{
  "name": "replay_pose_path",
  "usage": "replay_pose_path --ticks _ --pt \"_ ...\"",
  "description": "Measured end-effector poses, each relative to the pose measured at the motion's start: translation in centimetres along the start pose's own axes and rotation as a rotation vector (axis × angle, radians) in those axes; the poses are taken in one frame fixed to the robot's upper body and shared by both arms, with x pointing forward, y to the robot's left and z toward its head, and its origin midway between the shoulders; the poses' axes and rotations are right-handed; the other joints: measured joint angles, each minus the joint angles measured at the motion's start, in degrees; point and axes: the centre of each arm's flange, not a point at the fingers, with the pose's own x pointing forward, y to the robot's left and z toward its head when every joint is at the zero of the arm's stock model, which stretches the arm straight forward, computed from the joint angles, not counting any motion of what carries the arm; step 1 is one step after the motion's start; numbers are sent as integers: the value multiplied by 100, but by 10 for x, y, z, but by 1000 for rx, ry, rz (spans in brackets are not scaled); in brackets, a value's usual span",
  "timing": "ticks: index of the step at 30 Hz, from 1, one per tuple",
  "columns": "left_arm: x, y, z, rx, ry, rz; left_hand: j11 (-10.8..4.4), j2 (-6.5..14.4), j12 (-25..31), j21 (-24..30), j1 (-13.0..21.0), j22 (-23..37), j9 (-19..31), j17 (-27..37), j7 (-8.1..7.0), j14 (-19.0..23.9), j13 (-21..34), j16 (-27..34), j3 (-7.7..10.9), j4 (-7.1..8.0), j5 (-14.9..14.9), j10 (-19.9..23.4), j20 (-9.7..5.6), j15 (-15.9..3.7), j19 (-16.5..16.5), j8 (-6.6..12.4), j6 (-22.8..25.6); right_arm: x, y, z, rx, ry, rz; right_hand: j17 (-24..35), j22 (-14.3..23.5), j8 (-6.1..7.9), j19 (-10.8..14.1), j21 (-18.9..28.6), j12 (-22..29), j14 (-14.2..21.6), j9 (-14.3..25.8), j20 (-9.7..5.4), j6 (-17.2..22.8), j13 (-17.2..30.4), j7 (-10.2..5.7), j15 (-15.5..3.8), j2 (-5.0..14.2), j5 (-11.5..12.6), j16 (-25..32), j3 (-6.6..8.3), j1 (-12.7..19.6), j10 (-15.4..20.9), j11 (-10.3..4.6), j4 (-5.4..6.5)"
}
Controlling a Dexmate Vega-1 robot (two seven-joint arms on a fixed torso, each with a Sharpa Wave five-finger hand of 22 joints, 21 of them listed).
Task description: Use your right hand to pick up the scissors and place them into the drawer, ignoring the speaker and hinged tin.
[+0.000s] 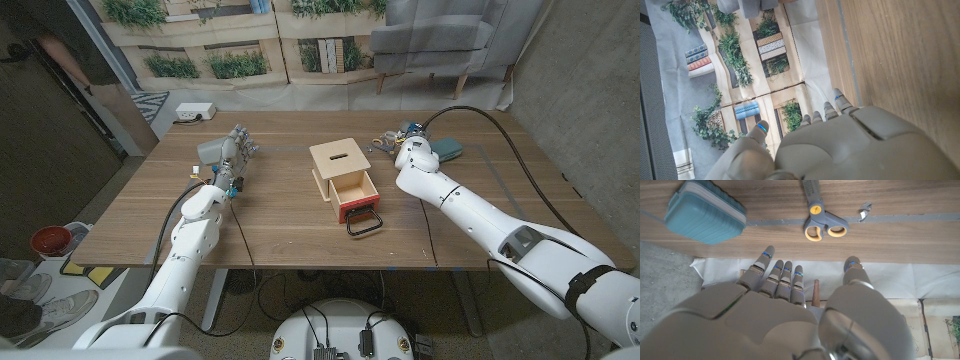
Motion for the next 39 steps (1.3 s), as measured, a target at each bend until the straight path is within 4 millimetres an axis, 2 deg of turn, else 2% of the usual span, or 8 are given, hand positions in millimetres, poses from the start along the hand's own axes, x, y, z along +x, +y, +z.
replay_pose_path --ticks 2,4,9,12,15,21,29,39 --pt "0 1 0 0 1 1 0 0 0 -10 0 0 0 0 0 0 0 0 0 0 0 0 0 0 0 0 0 1 1 1 -13 8 -1 9 0 0 14 0 0 40 0 -14 41 24 -40 -2 -27 8 0 -18 61 58 22 18" --pt "0 1 0 0 1 2 0 0 0 -10 0 0 0 0 0 0 0 0 0 0 0 0 0 0 0 0 0 1 1 1 -21 12 0 27 0 10 22 0 24 120 0 -22 123 27 -35 -1 -62 8 15 -48 108 122 0 1" --pt "0 2 -1 0 3 4 0 0 0 -10 0 0 0 0 0 0 0 0 -24 -24 0 0 0 0 0 0 0 3 3 4 -44 22 0 80 29 33 96 0 89 334 -1 -54 333 56 -65 -11 -52 52 112 -102 203 338 -49 55" --pt "0 2 -1 0 2 4 0 0 0 -10 0 0 0 0 0 0 0 0 -24 -24 0 0 0 0 0 0 0 4 6 5 -49 24 4 106 29 33 105 0 89 348 -1 -63 391 58 -79 -11 -74 96 146 -132 226 366 -18 73" --pt "0 3 -1 -1 4 5 0 0 0 -10 0 0 0 0 0 0 0 0 -24 -24 0 0 0 0 0 0 0 4 6 6 -60 28 1 131 29 70 116 0 134 409 -1 -52 451 58 -123 -11 -27 96 166 -151 275 442 -51 55" --pt "1 4 -1 -1 4 7 0 0 0 -36 0 0 0 0 0 0 0 0 -24 -24 0 0 0 0 0 0 0 6 7 7 -80 38 -3 181 29 71 149 0 178 577 -1 -85 646 81 -168 -16 -80 141 247 -182 492 614 -97 24" --pt "1 5 -1 -2 3 9 0 0 0 -36 0 0 0 0 0 0 0 0 -43 -4 0 0 0 0 0 0 0 8 12 8 -98 50 -7 256 28 70 191 0 223 739 -2 -128 820 107 -204 -30 -66 185 345 -263 657 796 -121 55" --pt "3 6 0 -2 3 10 0 0 0 -36 0 0 0 0 0 0 0 0 -43 -4 0 0 0 0 0 0 0 9 16 9 -119 69 -29 367 28 117 248 0 301 942 27 -185 1063 179 -263 -53 -158 215 466 -417 807 992 -173 85"
